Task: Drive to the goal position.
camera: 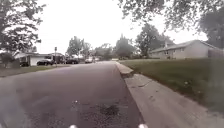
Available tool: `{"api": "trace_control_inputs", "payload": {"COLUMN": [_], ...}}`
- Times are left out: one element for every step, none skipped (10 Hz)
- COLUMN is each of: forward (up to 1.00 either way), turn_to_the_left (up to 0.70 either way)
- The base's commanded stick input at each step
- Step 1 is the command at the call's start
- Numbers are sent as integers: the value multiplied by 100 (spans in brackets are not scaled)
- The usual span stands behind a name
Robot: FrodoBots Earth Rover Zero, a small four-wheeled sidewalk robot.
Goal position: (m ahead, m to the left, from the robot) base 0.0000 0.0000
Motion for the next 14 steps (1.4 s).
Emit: {"api": "trace_control_inputs", "payload": {"forward": [7, 7, 6, 6, 7, 6, 6, 7, 7, 6, 6, 6, 7, 7], "turn_to_the_left": [0, 0, 0, 0, 0, 0, 0, 0, 0, 0, 0, 0, 0, 0]}}
